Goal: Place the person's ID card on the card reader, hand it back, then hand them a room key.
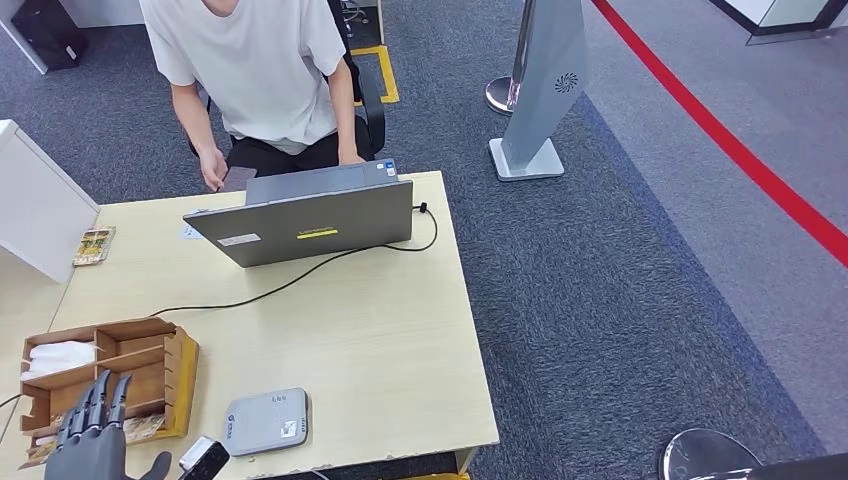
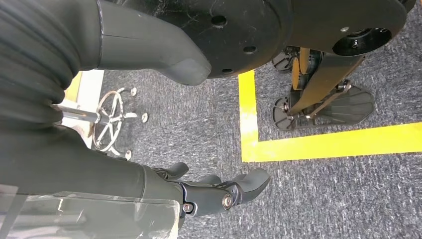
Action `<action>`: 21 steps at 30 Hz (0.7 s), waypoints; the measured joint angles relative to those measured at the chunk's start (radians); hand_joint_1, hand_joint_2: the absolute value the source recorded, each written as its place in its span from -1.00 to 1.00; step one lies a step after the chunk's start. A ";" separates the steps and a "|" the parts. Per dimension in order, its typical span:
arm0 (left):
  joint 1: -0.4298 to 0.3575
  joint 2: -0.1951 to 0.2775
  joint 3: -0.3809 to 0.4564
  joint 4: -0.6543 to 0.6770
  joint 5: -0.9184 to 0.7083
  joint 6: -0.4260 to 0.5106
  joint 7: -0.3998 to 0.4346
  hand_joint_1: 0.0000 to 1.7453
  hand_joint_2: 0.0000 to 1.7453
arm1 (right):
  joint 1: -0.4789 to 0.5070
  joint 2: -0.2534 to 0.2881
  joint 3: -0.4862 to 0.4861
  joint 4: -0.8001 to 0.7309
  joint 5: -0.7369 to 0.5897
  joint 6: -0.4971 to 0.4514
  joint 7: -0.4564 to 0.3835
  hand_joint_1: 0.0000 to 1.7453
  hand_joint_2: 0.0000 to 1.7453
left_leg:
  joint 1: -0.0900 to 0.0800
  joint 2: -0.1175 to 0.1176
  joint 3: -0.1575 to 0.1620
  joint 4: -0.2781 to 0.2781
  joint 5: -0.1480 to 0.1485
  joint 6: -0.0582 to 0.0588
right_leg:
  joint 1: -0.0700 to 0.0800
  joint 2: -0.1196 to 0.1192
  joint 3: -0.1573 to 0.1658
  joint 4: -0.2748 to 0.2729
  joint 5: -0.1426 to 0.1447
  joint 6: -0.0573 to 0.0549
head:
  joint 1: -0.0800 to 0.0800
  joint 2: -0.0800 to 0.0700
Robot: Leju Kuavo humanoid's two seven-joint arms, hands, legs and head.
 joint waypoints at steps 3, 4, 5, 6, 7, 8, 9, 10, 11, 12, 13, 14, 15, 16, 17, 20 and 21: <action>-0.004 -0.006 0.000 0.008 -0.005 0.000 -0.008 -1.00 1.00 | 0.000 0.000 0.000 0.000 0.000 0.001 0.000 -1.00 1.00 | 0.000 0.000 0.000 0.000 0.000 0.000 | 0.000 0.000 0.000 0.000 0.000 0.000 | 0.000 0.000; -0.006 -0.007 0.001 0.010 -0.007 0.000 -0.009 -1.00 1.00 | 0.000 0.000 0.000 0.000 0.000 0.001 0.001 -1.00 1.00 | 0.000 0.000 0.000 0.000 0.000 0.000 | 0.000 0.000 0.000 0.000 0.000 0.000 | 0.000 0.000; -0.008 -0.009 0.001 0.013 -0.008 0.000 -0.010 -1.00 1.00 | 0.000 0.000 0.000 0.000 0.000 0.001 0.001 -1.00 1.00 | 0.000 0.000 0.000 0.000 0.000 0.000 | 0.000 0.000 0.000 0.000 0.000 0.000 | 0.000 0.000; -0.009 -0.010 0.001 0.015 -0.009 0.000 -0.011 -1.00 1.00 | 0.000 0.000 0.000 0.000 0.000 0.002 0.001 -1.00 1.00 | 0.000 0.000 0.000 0.000 0.000 0.000 | 0.000 0.000 0.000 0.000 0.000 0.000 | 0.000 0.000; -0.010 -0.012 0.001 0.017 -0.010 0.000 -0.011 -1.00 1.00 | 0.000 0.000 0.000 0.000 0.000 0.002 0.001 -1.00 1.00 | 0.000 0.000 0.000 0.000 0.000 0.000 | 0.000 0.000 0.000 0.000 0.000 0.000 | 0.000 0.000; -0.011 -0.013 0.001 0.018 -0.010 0.000 -0.012 -1.00 1.00 | 0.000 0.000 0.000 0.000 0.000 0.002 0.001 -1.00 1.00 | 0.000 0.000 0.000 0.000 0.000 0.000 | 0.000 0.000 0.000 0.000 0.000 0.000 | 0.000 0.000; -0.012 -0.014 0.001 0.019 -0.010 0.000 -0.012 -1.00 1.00 | 0.000 0.000 0.000 0.000 0.000 0.002 0.001 -1.00 1.00 | 0.000 0.000 0.000 0.000 0.000 0.000 | 0.000 0.000 0.000 0.000 0.000 0.000 | 0.000 0.000; -0.013 -0.016 0.001 0.020 -0.010 0.000 -0.012 -1.00 1.00 | 0.000 0.000 0.001 0.000 0.000 0.002 0.001 -1.00 1.00 | 0.000 0.000 0.000 0.000 0.000 0.000 | 0.000 0.000 0.000 0.000 0.000 0.000 | 0.000 0.000; -0.014 -0.016 0.001 0.021 -0.010 0.000 -0.012 -1.00 1.00 | 0.000 0.000 0.001 0.000 0.000 0.002 0.001 -1.00 1.00 | 0.000 0.000 0.000 0.000 0.000 0.000 | 0.000 0.000 0.000 0.000 0.000 0.000 | 0.000 0.000; -0.015 -0.017 0.001 0.021 -0.011 0.000 -0.012 -1.00 1.00 | 0.000 0.000 0.001 0.000 0.000 0.002 0.001 -1.00 1.00 | 0.000 0.000 0.000 0.000 0.000 0.000 | 0.000 0.000 0.000 0.000 0.000 0.000 | 0.000 0.000; -0.015 -0.018 0.001 0.022 -0.013 0.000 -0.012 -1.00 1.00 | 0.001 0.000 0.001 0.000 0.000 0.002 0.001 -1.00 1.00 | 0.000 0.000 0.000 0.000 0.000 0.000 | 0.000 0.000 0.000 0.000 0.000 0.000 | 0.000 0.000; -0.015 -0.019 0.002 0.022 -0.014 -0.001 -0.011 -1.00 1.00 | 0.001 0.000 0.001 0.000 0.000 0.003 0.001 -1.00 1.00 | 0.000 0.000 0.000 0.000 0.000 0.000 | 0.000 0.000 0.000 0.000 0.000 0.000 | 0.000 0.000; -0.014 -0.019 0.005 0.022 -0.016 -0.001 -0.009 -1.00 1.00 | 0.001 0.000 0.001 0.000 0.000 0.003 0.002 -1.00 1.00 | 0.000 0.000 0.000 0.000 0.000 0.000 | 0.000 0.000 0.000 0.000 0.000 0.000 | 0.000 0.000; -0.014 -0.019 0.010 0.022 -0.016 -0.001 -0.007 -1.00 1.00 | 0.001 0.000 0.001 0.000 0.000 0.003 0.002 -1.00 1.00 | 0.000 0.000 0.000 0.000 0.000 0.000 | 0.000 0.000 0.000 0.000 0.000 0.000 | 0.000 0.000; -0.013 -0.020 0.016 0.022 -0.016 -0.001 -0.006 -1.00 1.00 | 0.001 0.000 0.001 0.000 0.000 0.003 0.002 -1.00 1.00 | 0.000 0.000 0.000 0.000 0.000 0.000 | 0.000 0.000 0.000 0.000 0.000 0.000 | 0.000 0.000; -0.009 -0.020 0.036 0.022 -0.016 0.000 -0.005 -1.00 1.00 | 0.001 0.000 0.001 0.000 0.000 0.003 0.003 -1.00 1.00 | 0.000 0.000 0.000 0.000 0.000 0.000 | 0.000 0.000 0.000 0.000 0.000 0.000 | 0.000 0.000; -0.006 -0.020 0.043 0.022 -0.016 0.000 -0.005 -1.00 1.00 | 0.001 0.000 0.001 0.000 0.000 0.003 0.003 -1.00 1.00 | 0.000 0.000 0.000 0.000 0.000 0.000 | 0.000 0.000 0.000 0.000 0.000 0.000 | 0.000 0.000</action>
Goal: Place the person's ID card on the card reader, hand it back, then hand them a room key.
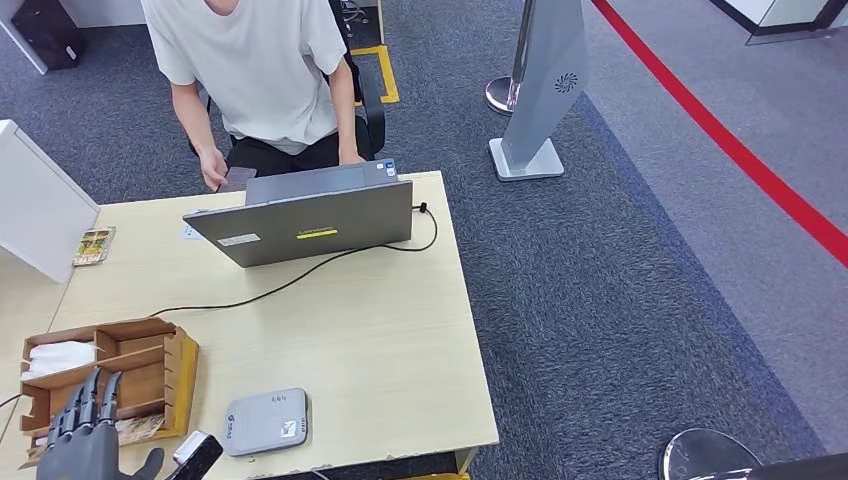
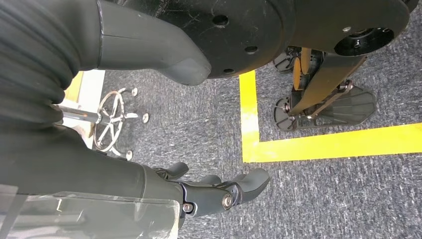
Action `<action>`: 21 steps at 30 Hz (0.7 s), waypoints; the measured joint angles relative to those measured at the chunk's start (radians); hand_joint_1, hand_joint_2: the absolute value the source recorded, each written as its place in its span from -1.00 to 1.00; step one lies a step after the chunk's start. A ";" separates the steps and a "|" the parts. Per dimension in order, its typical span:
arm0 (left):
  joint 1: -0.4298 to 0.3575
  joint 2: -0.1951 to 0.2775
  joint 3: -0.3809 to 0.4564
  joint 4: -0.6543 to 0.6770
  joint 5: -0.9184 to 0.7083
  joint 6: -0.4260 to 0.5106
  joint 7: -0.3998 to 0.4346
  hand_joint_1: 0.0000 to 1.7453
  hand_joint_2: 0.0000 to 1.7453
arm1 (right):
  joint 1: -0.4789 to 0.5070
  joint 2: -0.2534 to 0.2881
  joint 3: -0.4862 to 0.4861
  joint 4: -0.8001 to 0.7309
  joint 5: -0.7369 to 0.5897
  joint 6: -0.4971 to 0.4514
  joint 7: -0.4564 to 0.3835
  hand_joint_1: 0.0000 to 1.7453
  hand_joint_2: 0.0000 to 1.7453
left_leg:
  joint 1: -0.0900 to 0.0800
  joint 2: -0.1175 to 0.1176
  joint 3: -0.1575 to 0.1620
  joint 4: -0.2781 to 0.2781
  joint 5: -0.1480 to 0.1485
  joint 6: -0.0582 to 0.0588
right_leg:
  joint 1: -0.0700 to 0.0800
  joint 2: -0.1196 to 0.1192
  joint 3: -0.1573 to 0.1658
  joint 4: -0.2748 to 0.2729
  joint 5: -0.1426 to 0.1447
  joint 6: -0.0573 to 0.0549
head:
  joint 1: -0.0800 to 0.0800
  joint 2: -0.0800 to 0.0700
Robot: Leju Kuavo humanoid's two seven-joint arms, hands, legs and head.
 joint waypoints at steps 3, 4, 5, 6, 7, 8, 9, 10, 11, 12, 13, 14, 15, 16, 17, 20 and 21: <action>0.007 0.000 0.022 0.000 0.003 0.001 0.001 -1.00 1.00 | 0.000 0.000 0.000 0.000 0.000 0.000 0.002 -1.00 1.00 | 0.000 0.000 0.000 0.000 0.000 0.000 | 0.000 0.000 0.000 0.000 0.000 0.000 | 0.000 0.000; 0.009 0.000 0.028 0.000 0.004 0.001 0.000 -1.00 1.00 | 0.001 0.000 0.000 0.000 0.000 0.000 0.002 -1.00 1.00 | 0.000 0.000 0.000 0.000 0.000 0.000 | 0.000 0.000 0.000 0.000 0.000 0.000 | 0.000 0.000; 0.011 0.000 0.034 0.000 0.006 0.001 -0.001 -1.00 1.00 | 0.001 0.000 0.000 0.000 0.000 0.000 0.002 -1.00 1.00 | 0.000 0.000 0.000 0.000 0.000 0.000 | 0.000 0.000 0.000 0.000 0.000 0.000 | 0.000 0.000; 0.012 0.000 0.039 0.000 0.007 0.000 -0.002 -1.00 1.00 | 0.001 0.000 0.000 0.000 0.000 0.000 0.002 -1.00 1.00 | 0.000 0.000 0.000 0.000 0.000 0.000 | 0.000 0.000 0.000 0.000 0.000 0.000 | 0.000 0.000; 0.014 0.000 0.044 0.000 0.008 0.000 -0.005 -1.00 1.00 | 0.001 0.000 0.000 0.000 0.000 0.000 0.002 -1.00 1.00 | 0.000 0.000 0.000 0.000 0.000 0.000 | 0.000 0.000 0.000 0.000 0.000 0.000 | 0.000 0.000; 0.015 -0.001 0.047 0.000 0.009 0.000 -0.008 -1.00 1.00 | 0.001 0.000 0.000 0.000 0.000 0.000 0.002 -1.00 1.00 | 0.000 0.000 0.000 0.000 0.000 0.000 | 0.000 0.000 0.000 0.000 0.000 0.000 | 0.000 0.000; 0.016 -0.002 0.051 0.000 0.009 -0.001 -0.010 -1.00 1.00 | 0.001 0.000 0.000 0.000 0.000 0.000 0.002 -1.00 1.00 | 0.000 0.000 0.000 0.000 0.000 0.000 | 0.000 0.000 0.000 0.000 0.000 0.000 | 0.000 0.000; 0.017 -0.003 0.054 0.000 0.009 -0.002 -0.013 -1.00 1.00 | 0.001 0.000 0.000 0.000 0.000 0.000 0.002 -1.00 1.00 | 0.000 0.000 0.000 0.000 0.000 0.000 | 0.000 0.000 0.000 0.000 0.000 0.000 | 0.000 0.000; 0.018 -0.004 0.056 0.000 0.009 -0.004 -0.016 -1.00 1.00 | 0.001 0.000 0.000 0.000 0.000 0.000 0.003 -1.00 1.00 | 0.000 0.000 0.000 0.000 0.000 0.000 | 0.000 0.000 0.000 0.000 0.000 0.000 | 0.000 0.000; 0.019 -0.006 0.058 0.000 0.009 -0.006 -0.019 -1.00 1.00 | 0.001 0.000 0.000 0.000 0.000 0.000 0.003 -1.00 1.00 | 0.000 0.000 0.000 0.000 0.000 0.000 | 0.000 0.000 0.000 0.000 0.000 0.000 | 0.000 0.000; 0.020 -0.007 0.059 0.000 0.009 -0.007 -0.020 -1.00 1.00 | 0.001 0.000 0.000 0.000 0.000 0.000 0.004 -1.00 1.00 | 0.000 0.000 0.000 0.000 0.000 0.000 | 0.000 0.000 0.000 0.000 0.000 0.000 | 0.000 0.000; 0.021 -0.008 0.060 0.000 0.009 -0.009 -0.021 -1.00 1.00 | 0.001 0.000 0.000 0.000 0.000 0.000 0.004 -1.00 1.00 | 0.000 0.000 0.000 0.000 0.000 0.000 | 0.000 0.000 0.000 0.000 0.000 0.000 | 0.000 0.000; 0.022 -0.010 0.061 0.000 0.008 -0.010 -0.022 -1.00 1.00 | 0.001 0.000 0.000 0.000 0.000 0.000 0.004 -1.00 1.00 | 0.000 0.000 0.000 0.000 0.000 0.000 | 0.000 0.000 0.000 0.000 0.000 0.000 | 0.000 0.000; 0.022 -0.011 0.061 0.000 0.008 -0.010 -0.023 -1.00 1.00 | 0.001 0.000 0.000 0.000 0.000 -0.001 0.004 -1.00 1.00 | 0.000 0.000 0.000 0.000 0.000 0.000 | 0.000 0.000 0.000 0.000 0.000 0.000 | 0.000 0.000; 0.022 -0.012 0.061 0.000 0.007 -0.010 -0.024 -1.00 1.00 | 0.001 0.000 0.000 0.000 0.000 -0.001 0.004 -1.00 1.00 | 0.000 0.000 0.000 0.000 0.000 0.000 | 0.000 0.000 0.000 0.000 0.000 0.000 | 0.000 0.000; 0.021 -0.016 0.061 0.000 0.005 -0.010 -0.028 -1.00 1.00 | 0.001 0.000 0.000 0.000 0.000 0.000 0.005 -1.00 1.00 | 0.000 0.000 0.000 0.000 0.000 0.000 | 0.000 0.000 0.000 0.000 0.000 0.000 | 0.000 0.000; 0.021 -0.018 0.061 0.000 0.005 -0.011 -0.029 -1.00 1.00 | 0.001 0.000 0.000 0.000 0.000 0.000 0.005 -1.00 1.00 | 0.000 0.000 0.000 0.000 0.000 0.000 | 0.000 0.000 0.000 0.000 0.000 0.000 | 0.000 0.000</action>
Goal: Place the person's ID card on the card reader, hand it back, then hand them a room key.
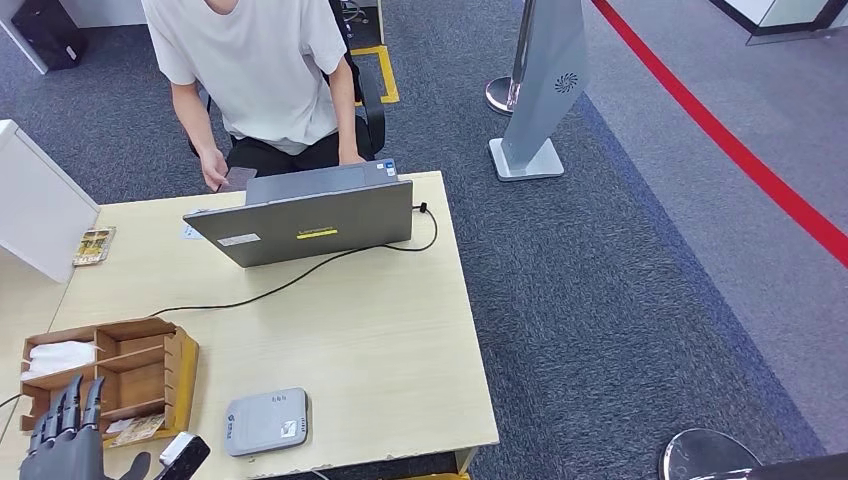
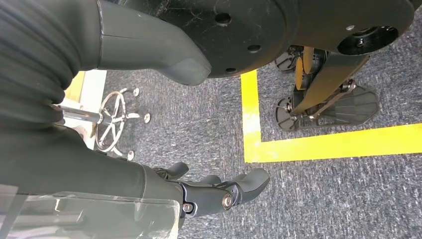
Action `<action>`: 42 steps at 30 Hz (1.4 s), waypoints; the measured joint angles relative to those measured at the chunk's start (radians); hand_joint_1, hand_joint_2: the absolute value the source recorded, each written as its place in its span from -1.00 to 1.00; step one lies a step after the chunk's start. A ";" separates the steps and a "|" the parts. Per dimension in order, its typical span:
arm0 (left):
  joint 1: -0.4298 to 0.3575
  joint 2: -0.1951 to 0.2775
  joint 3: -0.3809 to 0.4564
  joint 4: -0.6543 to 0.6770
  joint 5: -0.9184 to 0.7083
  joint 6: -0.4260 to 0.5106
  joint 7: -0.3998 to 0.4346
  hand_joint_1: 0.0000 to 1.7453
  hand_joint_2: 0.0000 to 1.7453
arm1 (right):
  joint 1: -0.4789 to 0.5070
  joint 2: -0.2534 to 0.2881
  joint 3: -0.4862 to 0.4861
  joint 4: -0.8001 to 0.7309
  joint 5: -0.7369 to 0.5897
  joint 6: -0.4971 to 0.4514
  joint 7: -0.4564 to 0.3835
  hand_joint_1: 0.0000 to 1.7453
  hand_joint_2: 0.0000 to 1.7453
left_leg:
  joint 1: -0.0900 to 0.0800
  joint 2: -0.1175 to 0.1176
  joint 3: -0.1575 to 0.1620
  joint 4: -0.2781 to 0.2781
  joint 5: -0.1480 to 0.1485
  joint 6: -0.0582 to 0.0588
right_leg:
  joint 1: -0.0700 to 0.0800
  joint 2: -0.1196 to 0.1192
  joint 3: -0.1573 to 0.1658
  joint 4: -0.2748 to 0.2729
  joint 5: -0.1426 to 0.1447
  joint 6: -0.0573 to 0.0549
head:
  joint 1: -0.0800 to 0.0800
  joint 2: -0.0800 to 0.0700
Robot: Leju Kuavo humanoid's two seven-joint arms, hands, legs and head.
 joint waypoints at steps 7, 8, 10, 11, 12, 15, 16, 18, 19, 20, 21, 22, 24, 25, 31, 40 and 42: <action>-0.001 -0.007 0.000 0.000 0.002 -0.003 -0.003 -1.00 1.00 | 0.000 0.000 0.000 0.000 0.000 0.000 0.000 -1.00 1.00 | 0.000 0.000 0.000 0.000 0.000 0.000 | 0.000 0.000 0.000 0.000 0.000 0.000 | 0.000 0.000; -0.001 -0.007 0.000 0.000 0.003 -0.003 -0.003 -0.50 1.00 | 0.000 0.000 0.000 0.000 0.000 0.000 0.000 -1.00 1.00 | 0.000 0.000 0.000 0.000 0.000 0.000 | 0.000 0.000 0.000 0.000 0.000 0.000 | 0.000 0.000; -0.001 -0.007 0.000 0.000 0.004 -0.004 -0.003 0.50 1.00 | 0.000 0.000 0.000 0.000 0.000 0.000 0.000 -1.00 1.00 | 0.000 0.000 0.000 0.000 0.000 0.000 | 0.000 0.000 0.000 0.000 0.000 0.000 | 0.000 0.000; -0.002 -0.007 0.000 0.000 0.005 -0.007 -0.003 1.00 1.00 | 0.000 0.000 0.001 0.000 0.000 0.000 0.000 -1.00 1.00 | 0.000 0.000 0.000 0.000 0.000 0.000 | 0.000 0.000 0.000 0.000 0.000 0.000 | 0.000 0.000; -0.002 -0.007 0.000 0.000 0.008 -0.014 -0.003 1.00 1.00 | 0.000 0.000 0.001 0.000 0.000 0.000 0.000 -1.00 1.00 | 0.000 0.000 0.000 0.000 0.000 0.000 | 0.000 0.000 0.000 0.000 0.000 0.000 | 0.000 0.000; -0.002 -0.006 0.000 0.000 0.027 -0.046 -0.003 1.00 1.00 | 0.000 0.000 0.001 0.000 0.000 0.000 0.000 -1.00 1.00 | 0.000 0.000 0.000 0.000 0.000 0.000 | 0.000 0.000 0.000 0.000 0.000 0.000 | 0.000 0.000; -0.002 -0.005 0.000 0.000 0.034 -0.055 -0.003 1.00 1.00 | 0.000 0.000 0.001 0.000 0.000 0.000 0.000 -1.00 1.00 | 0.000 0.000 0.000 0.000 0.000 0.000 | 0.000 0.000 0.000 0.000 0.000 0.000 | 0.000 0.000; -0.002 -0.003 0.000 0.000 0.046 -0.066 -0.003 1.00 1.00 | 0.000 0.000 0.001 0.000 0.000 0.000 0.000 -1.00 1.00 | 0.000 0.000 0.000 0.000 0.000 0.000 | 0.000 0.000 0.000 0.000 0.000 0.000 | 0.000 0.000; -0.002 -0.002 0.000 0.000 0.050 -0.069 -0.003 1.00 1.00 | 0.000 0.000 0.001 0.000 0.000 0.000 0.000 -1.00 1.00 | 0.000 0.000 0.000 0.000 0.000 0.000 | 0.000 0.000 0.000 0.000 0.000 0.000 | 0.000 0.000; -0.002 -0.002 0.000 0.000 0.054 -0.071 -0.003 1.00 1.00 | 0.000 0.000 0.001 0.000 0.000 0.000 0.000 -1.00 1.00 | 0.000 0.000 0.000 0.000 0.000 0.000 | 0.000 0.000 0.000 0.000 0.000 0.000 | 0.000 0.000; -0.002 -0.001 0.000 0.000 0.059 -0.073 -0.003 1.00 1.00 | 0.000 0.000 0.001 0.000 0.000 0.000 0.000 -1.00 1.00 | 0.000 0.000 0.000 0.000 0.000 0.000 | 0.000 0.000 0.000 0.000 0.000 0.000 | 0.000 0.000; -0.002 0.000 0.000 0.000 0.065 -0.073 -0.004 1.00 1.00 | 0.000 0.000 0.001 0.000 0.000 0.000 0.000 -1.00 1.00 | 0.000 0.000 0.000 0.000 0.000 0.000 | 0.000 0.000 0.000 0.000 0.000 0.000 | 0.000 0.000; -0.006 0.003 0.000 -0.001 0.077 -0.075 -0.006 1.00 1.00 | 0.000 0.000 0.001 0.000 -0.001 0.000 0.000 -1.00 1.00 | 0.000 0.000 0.000 0.000 0.000 0.000 | 0.000 0.000 0.000 0.000 0.000 0.000 | 0.000 0.000; -0.008 0.004 0.000 -0.001 0.081 -0.076 -0.006 1.00 1.00 | 0.000 0.000 0.001 0.000 -0.001 0.000 0.000 -1.00 1.00 | 0.000 0.000 0.000 0.000 0.000 0.000 | 0.000 0.000 0.000 0.000 0.000 0.000 | 0.000 0.000; -0.011 0.009 0.000 -0.005 0.096 -0.089 -0.007 1.00 1.00 | 0.000 0.000 0.001 0.000 -0.002 0.000 0.000 -1.00 1.00 | 0.000 0.000 0.000 0.000 0.000 0.000 | 0.000 0.000 0.000 0.000 0.000 0.000 | 0.000 0.000; -0.012 0.010 0.000 -0.007 0.078 -0.071 -0.007 1.00 1.00 | 0.000 0.000 0.001 0.000 -0.002 0.000 0.000 -1.00 1.00 | 0.000 0.000 0.000 0.000 0.000 0.000 | 0.000 0.000 0.000 0.000 0.000 0.000 | 0.000 0.000; -0.011 0.010 0.000 -0.012 0.064 -0.060 -0.007 1.00 1.00 | 0.000 0.000 0.001 0.000 -0.002 -0.001 -0.001 -1.00 1.00 | 0.000 0.000 0.000 0.000 0.000 0.000 | 0.000 0.000 0.000 0.000 0.000 0.000 | 0.000 0.000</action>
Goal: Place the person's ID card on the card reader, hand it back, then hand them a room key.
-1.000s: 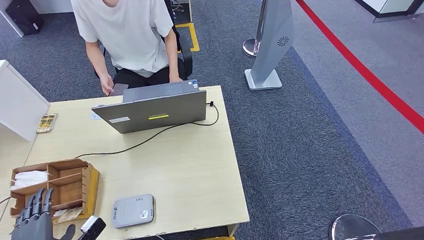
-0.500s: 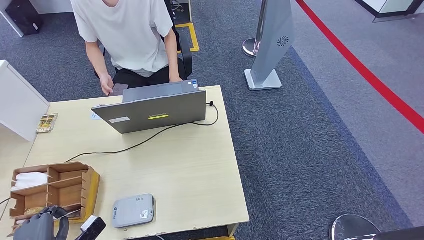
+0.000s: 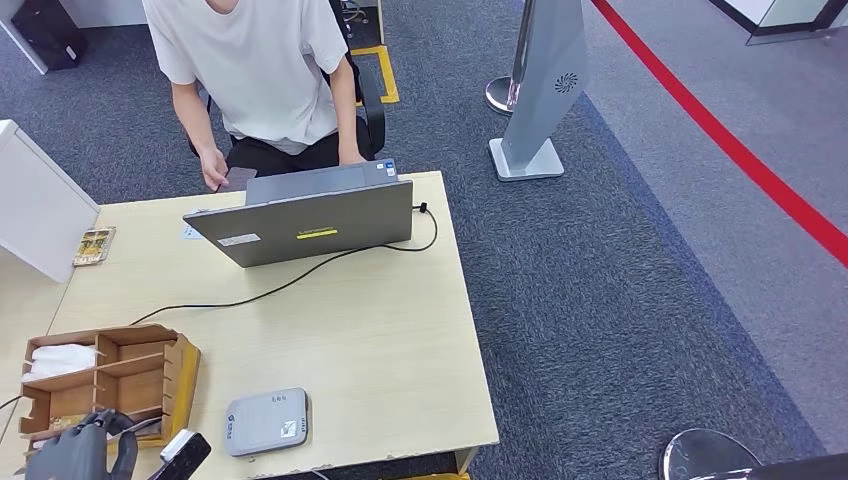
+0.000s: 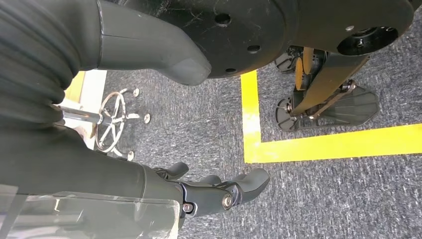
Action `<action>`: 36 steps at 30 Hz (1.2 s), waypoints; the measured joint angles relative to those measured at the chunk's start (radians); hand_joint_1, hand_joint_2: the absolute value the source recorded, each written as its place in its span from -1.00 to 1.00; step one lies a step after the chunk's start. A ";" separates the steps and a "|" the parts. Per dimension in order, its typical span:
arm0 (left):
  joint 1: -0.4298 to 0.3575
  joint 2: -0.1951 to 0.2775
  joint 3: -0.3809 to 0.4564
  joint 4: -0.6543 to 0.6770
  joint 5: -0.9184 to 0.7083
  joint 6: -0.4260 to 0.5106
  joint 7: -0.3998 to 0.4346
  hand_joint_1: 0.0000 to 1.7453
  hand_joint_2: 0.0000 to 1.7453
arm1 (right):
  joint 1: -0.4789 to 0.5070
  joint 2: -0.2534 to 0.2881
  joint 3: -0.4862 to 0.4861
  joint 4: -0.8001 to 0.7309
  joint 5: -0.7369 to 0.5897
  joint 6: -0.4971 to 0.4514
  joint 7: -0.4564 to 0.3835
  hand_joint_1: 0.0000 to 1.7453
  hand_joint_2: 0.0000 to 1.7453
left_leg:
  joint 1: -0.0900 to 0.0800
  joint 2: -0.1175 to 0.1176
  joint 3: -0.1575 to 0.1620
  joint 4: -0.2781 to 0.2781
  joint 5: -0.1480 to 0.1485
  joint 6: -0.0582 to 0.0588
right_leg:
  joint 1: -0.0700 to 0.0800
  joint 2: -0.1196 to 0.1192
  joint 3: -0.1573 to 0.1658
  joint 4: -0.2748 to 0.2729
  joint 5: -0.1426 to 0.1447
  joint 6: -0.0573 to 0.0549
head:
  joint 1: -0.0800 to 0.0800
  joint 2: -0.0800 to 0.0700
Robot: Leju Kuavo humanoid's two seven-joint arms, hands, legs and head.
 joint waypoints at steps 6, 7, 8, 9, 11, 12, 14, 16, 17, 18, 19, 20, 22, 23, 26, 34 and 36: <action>0.004 0.028 0.000 -0.082 -0.043 -0.028 -0.007 1.00 1.00 | 0.000 0.000 0.000 0.000 -0.007 -0.002 -0.007 -1.00 1.00 | 0.000 0.000 0.000 0.000 0.000 0.000 | 0.000 0.000 0.000 0.000 0.000 0.000 | 0.000 0.000; 0.004 0.041 0.000 -0.110 -0.051 -0.045 -0.012 1.00 1.00 | 0.000 0.000 0.000 0.001 -0.011 -0.002 -0.008 -1.00 1.00 | 0.000 0.000 0.000 0.000 0.000 0.000 | 0.000 0.000 0.000 0.000 0.000 0.000 | 0.000 0.000; 0.004 0.056 0.000 -0.142 -0.060 -0.062 -0.020 1.00 1.00 | 0.000 0.000 0.000 0.001 -0.015 -0.002 -0.010 -1.00 1.00 | 0.000 0.000 0.000 0.000 0.000 0.000 | 0.000 0.000 0.000 0.000 0.000 0.000 | 0.000 0.000; 0.003 0.072 -0.001 -0.174 -0.069 -0.077 -0.028 1.00 1.00 | 0.000 0.000 0.000 0.002 -0.019 -0.002 -0.013 -1.00 1.00 | 0.001 0.000 0.000 0.000 0.000 0.000 | 0.000 0.000 0.000 0.000 0.000 0.000 | 0.000 0.000; 0.000 0.110 -0.001 -0.244 -0.097 -0.097 -0.049 1.00 1.00 | 0.000 0.000 0.000 0.006 -0.025 0.001 -0.018 -1.00 1.00 | 0.001 0.000 0.000 0.000 0.000 0.000 | 0.001 0.000 0.000 0.000 0.000 0.000 | 0.000 0.000; -0.004 0.130 -0.001 -0.280 -0.117 -0.101 -0.063 1.00 1.00 | 0.000 0.000 0.000 0.008 -0.029 0.003 -0.021 -1.00 1.00 | 0.001 0.000 0.000 0.000 0.000 0.000 | 0.001 0.000 0.000 0.000 0.000 0.000 | 0.000 0.000; -0.019 0.169 -0.002 -0.352 -0.152 -0.102 -0.095 1.00 1.00 | 0.000 0.000 0.000 0.013 -0.037 0.009 -0.026 -1.00 1.00 | 0.001 0.000 0.000 0.000 0.000 0.000 | 0.001 0.000 0.000 0.000 0.000 0.000 | 0.000 0.000; -0.053 0.206 -0.004 -0.415 -0.152 -0.103 -0.127 1.00 1.00 | -0.001 0.000 0.000 0.018 -0.039 0.014 -0.033 -1.00 1.00 | 0.001 -0.001 0.000 0.000 0.001 0.000 | 0.001 -0.001 0.000 0.000 0.000 0.000 | 0.000 0.000; -0.079 0.223 -0.005 -0.441 -0.138 -0.104 -0.140 1.00 1.00 | -0.001 0.000 0.000 0.021 -0.039 0.016 -0.036 -1.00 1.00 | 0.001 -0.001 0.000 0.000 0.001 0.000 | 0.001 -0.001 0.000 0.000 0.000 0.000 | 0.000 0.000; -0.108 0.235 -0.007 -0.461 -0.121 -0.107 -0.149 1.00 1.00 | -0.002 0.000 0.000 0.023 -0.039 0.018 -0.038 -1.00 1.00 | 0.001 -0.001 0.000 0.000 0.001 -0.001 | 0.001 -0.002 0.000 0.000 0.000 0.000 | 0.000 0.000; -0.140 0.243 -0.008 -0.476 -0.105 -0.111 -0.156 1.00 1.00 | -0.002 0.000 0.000 0.024 -0.039 0.019 -0.040 -1.00 1.00 | 0.001 -0.001 0.000 0.000 0.001 -0.001 | 0.001 -0.002 0.000 0.000 0.000 0.000 | 0.000 0.000; -0.174 0.247 -0.009 -0.487 -0.087 -0.120 -0.160 1.00 1.00 | -0.003 0.000 0.000 0.025 -0.038 0.020 -0.040 -1.00 1.00 | 0.001 -0.001 0.000 0.000 0.001 -0.001 | 0.001 -0.002 0.000 0.000 0.001 -0.001 | 0.000 0.000; -0.259 0.244 -0.016 -0.494 -0.046 -0.151 -0.150 1.00 1.00 | -0.003 0.000 0.001 0.025 -0.027 0.022 -0.039 -1.00 1.00 | 0.001 -0.002 0.000 0.000 0.002 -0.001 | 0.001 -0.003 -0.001 0.000 0.001 -0.001 | 0.000 0.000; -0.314 0.238 -0.022 -0.488 -0.026 -0.169 -0.138 1.00 1.00 | -0.004 0.000 0.003 0.025 -0.017 0.022 -0.037 -1.00 1.00 | 0.001 -0.003 -0.001 0.000 0.003 -0.001 | 0.001 -0.004 -0.001 0.000 0.001 -0.001 | 0.000 0.000; -0.511 0.204 -0.036 -0.403 -0.042 -0.159 -0.097 1.00 1.00 | -0.012 0.000 0.021 0.014 0.023 0.013 -0.025 -1.00 1.00 | 0.001 -0.006 -0.002 0.000 0.006 -0.001 | 0.001 -0.007 -0.001 0.000 0.004 -0.001 | 0.000 0.000; -0.780 0.162 -0.036 0.013 -0.223 0.036 -0.128 1.00 1.00 | -0.028 -0.010 0.083 -0.033 0.087 0.010 0.024 -1.00 1.00 | 0.001 -0.001 -0.002 0.000 0.008 -0.003 | 0.001 -0.002 -0.004 0.001 0.008 -0.004 | 0.000 0.000; -0.818 0.158 -0.036 0.106 -0.245 0.052 -0.138 1.00 1.00 | -0.032 -0.015 0.095 -0.043 0.091 0.012 0.032 -1.00 1.00 | 0.001 0.000 -0.002 0.000 0.009 -0.003 | 0.001 -0.001 -0.004 0.001 0.008 -0.004 | 0.000 0.000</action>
